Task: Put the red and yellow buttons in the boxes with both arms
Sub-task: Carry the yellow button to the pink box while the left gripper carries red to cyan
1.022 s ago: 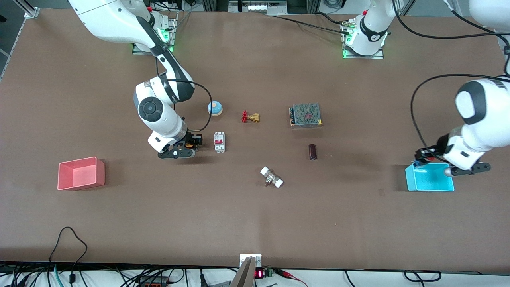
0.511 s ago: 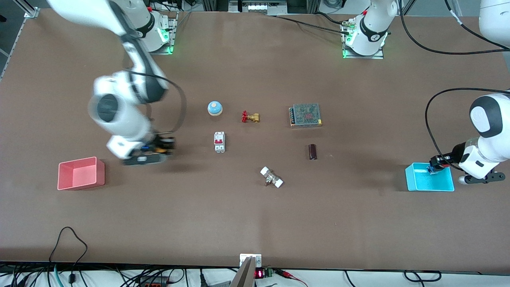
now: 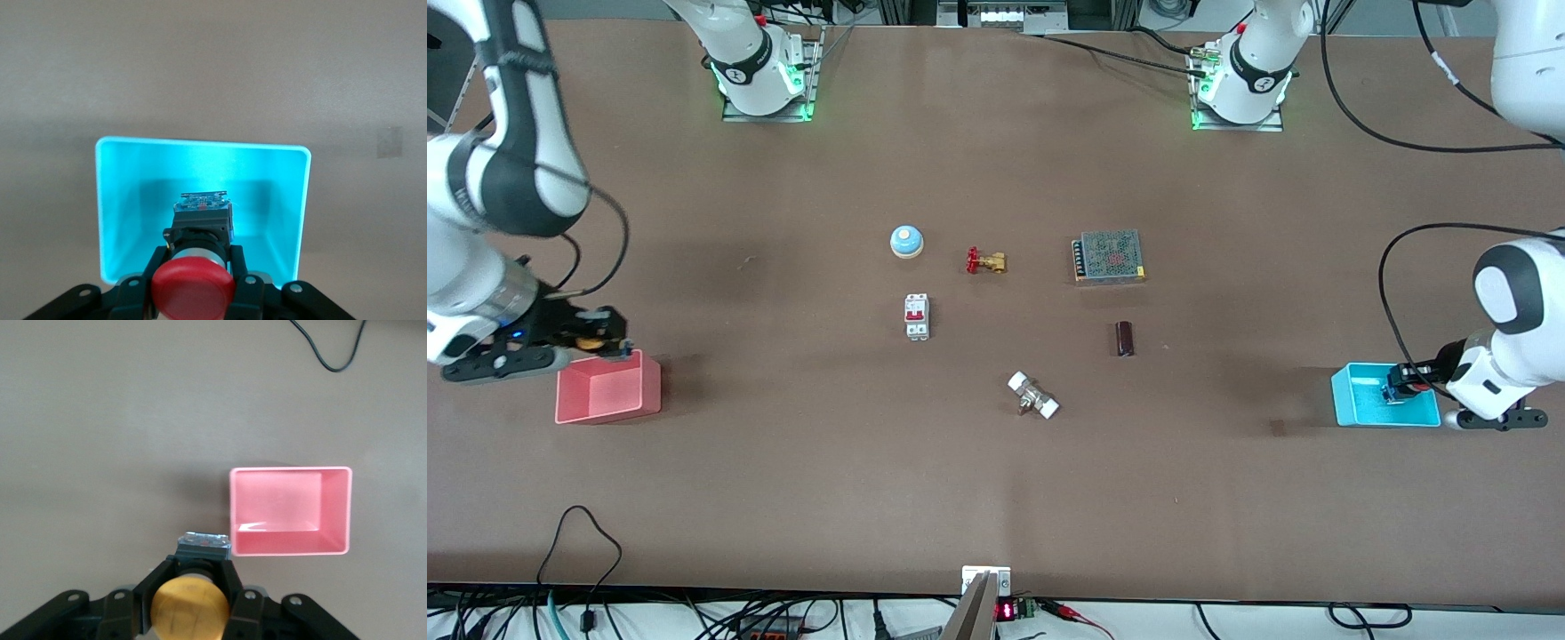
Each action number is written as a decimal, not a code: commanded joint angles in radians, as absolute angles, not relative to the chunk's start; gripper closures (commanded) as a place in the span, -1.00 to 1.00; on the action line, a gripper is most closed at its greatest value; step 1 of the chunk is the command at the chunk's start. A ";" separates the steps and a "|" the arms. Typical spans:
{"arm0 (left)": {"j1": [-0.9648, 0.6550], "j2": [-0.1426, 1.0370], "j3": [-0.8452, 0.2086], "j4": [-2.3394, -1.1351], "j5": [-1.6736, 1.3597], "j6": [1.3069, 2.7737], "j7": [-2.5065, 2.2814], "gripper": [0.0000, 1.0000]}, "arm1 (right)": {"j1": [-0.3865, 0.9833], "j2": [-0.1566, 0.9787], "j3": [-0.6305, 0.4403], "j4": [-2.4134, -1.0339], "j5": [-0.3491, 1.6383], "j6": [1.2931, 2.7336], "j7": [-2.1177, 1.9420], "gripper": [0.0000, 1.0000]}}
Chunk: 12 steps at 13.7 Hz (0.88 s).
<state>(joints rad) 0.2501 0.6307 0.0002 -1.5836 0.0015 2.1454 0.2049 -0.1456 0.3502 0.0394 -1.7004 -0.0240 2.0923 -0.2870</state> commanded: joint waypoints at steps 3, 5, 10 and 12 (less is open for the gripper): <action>0.256 0.692 -0.009 -1.534 0.017 2.125 0.233 0.32 | -0.235 0.503 0.049 -1.618 -0.018 2.221 -0.452 0.59; 0.253 0.704 -0.009 -1.534 0.017 2.126 0.241 0.32 | -0.256 0.549 0.051 -1.611 -0.011 2.288 -0.514 0.57; 0.258 0.725 -0.009 -1.534 0.014 2.129 0.245 -0.24 | -0.278 0.604 0.051 -1.598 0.032 2.315 -0.574 0.57; 0.261 0.724 -0.009 -1.535 0.009 2.131 0.247 -0.70 | -0.278 0.617 0.055 -1.598 0.041 2.330 -0.578 0.57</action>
<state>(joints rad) 0.2504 0.7080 -0.0031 -1.5649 0.0015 2.1452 0.2254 -0.2679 0.5964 0.0407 -1.6227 0.0129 2.3211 -0.5493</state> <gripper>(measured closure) 0.366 0.643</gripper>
